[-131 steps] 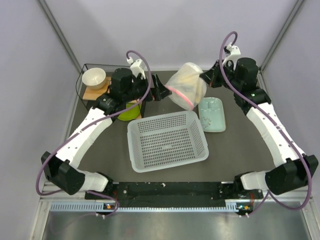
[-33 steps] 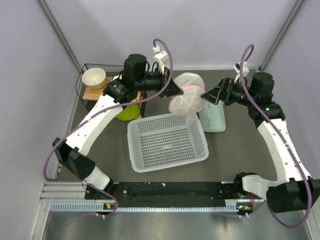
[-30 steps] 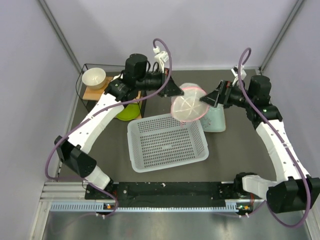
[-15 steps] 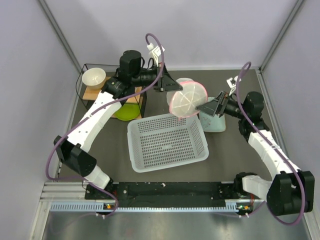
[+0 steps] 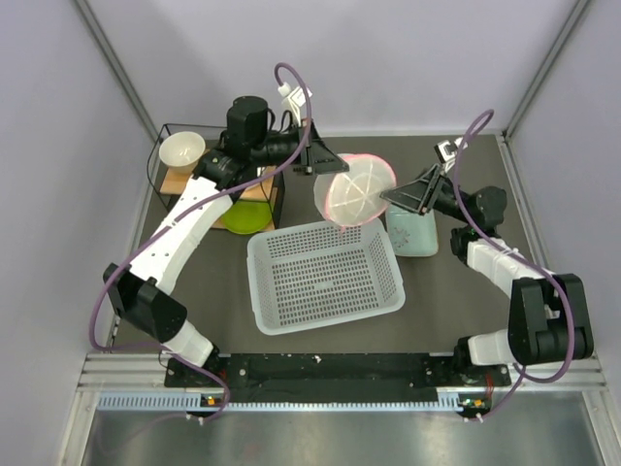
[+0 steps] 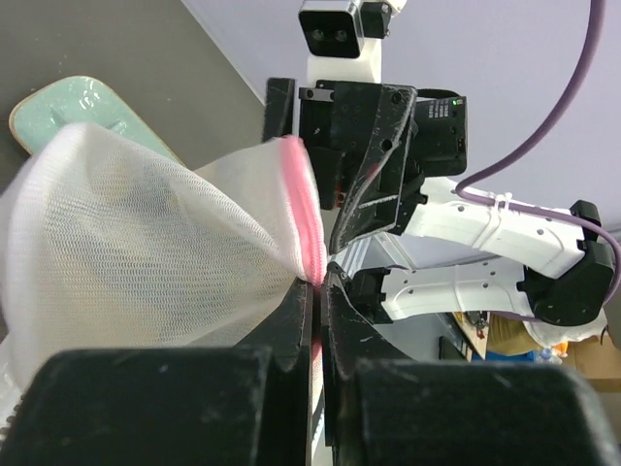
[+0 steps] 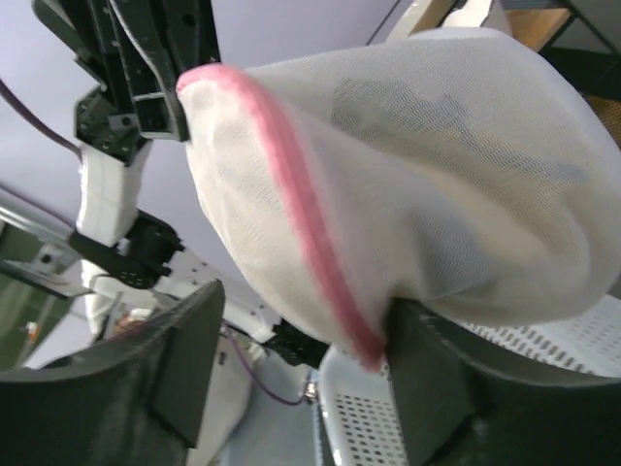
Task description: Unzip the laundry bag and remove the bra
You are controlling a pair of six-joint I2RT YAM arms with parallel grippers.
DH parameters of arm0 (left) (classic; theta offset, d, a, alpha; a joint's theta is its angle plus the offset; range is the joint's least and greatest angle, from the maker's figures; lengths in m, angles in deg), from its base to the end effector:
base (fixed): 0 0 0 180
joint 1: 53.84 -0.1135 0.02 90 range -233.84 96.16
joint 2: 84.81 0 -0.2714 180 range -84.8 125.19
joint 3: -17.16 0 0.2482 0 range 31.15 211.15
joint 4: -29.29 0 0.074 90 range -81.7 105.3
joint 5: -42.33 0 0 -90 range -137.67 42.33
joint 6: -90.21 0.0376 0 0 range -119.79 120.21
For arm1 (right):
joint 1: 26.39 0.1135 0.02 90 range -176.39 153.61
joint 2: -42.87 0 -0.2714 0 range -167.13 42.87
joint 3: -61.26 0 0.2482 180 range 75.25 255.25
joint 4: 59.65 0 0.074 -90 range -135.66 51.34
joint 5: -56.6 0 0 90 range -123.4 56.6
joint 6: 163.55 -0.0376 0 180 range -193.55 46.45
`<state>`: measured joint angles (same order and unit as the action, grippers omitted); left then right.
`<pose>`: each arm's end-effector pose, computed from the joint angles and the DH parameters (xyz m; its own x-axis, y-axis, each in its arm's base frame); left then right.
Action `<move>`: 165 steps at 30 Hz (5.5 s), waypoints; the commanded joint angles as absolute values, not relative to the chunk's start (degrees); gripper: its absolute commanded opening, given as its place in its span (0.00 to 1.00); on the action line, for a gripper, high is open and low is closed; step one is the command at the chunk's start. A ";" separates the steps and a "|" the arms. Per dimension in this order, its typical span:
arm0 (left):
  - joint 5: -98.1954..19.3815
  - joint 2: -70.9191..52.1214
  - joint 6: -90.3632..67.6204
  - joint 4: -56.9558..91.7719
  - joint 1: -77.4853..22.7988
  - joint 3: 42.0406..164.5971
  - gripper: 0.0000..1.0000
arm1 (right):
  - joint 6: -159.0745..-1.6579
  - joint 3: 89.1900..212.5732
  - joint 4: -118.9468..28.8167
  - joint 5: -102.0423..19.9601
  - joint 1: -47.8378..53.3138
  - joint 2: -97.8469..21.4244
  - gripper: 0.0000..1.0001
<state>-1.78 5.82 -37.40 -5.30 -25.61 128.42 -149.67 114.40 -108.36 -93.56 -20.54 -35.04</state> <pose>0.2978 -0.1905 0.4482 -0.7440 -0.0827 -0.6631 0.6174 0.2943 -0.7295 0.2685 0.0603 0.3125 -0.7180 0.4120 -0.5610 -0.5932 0.0592 0.8028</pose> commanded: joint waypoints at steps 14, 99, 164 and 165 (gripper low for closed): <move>-16.81 1.51 -27.74 -10.27 -26.33 128.98 0.99 | -144.66 126.31 -93.66 -93.61 -20.94 -30.43 0.00; -26.75 -3.51 -63.16 14.25 -23.43 105.94 0.00 | -114.16 131.15 -43.90 -56.61 4.64 -22.87 0.43; -18.94 1.66 -56.93 10.39 -28.53 115.50 0.00 | -107.57 123.85 -33.80 -56.60 -2.04 -17.69 0.00; -18.75 2.72 -56.05 8.90 -28.62 117.00 0.00 | -107.48 123.85 -33.62 -56.60 -2.04 -17.17 0.00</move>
<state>-20.99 0.01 -59.28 6.92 -27.30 109.23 -110.09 123.93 -35.79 -55.36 -1.77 -20.09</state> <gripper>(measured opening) 0.020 0.006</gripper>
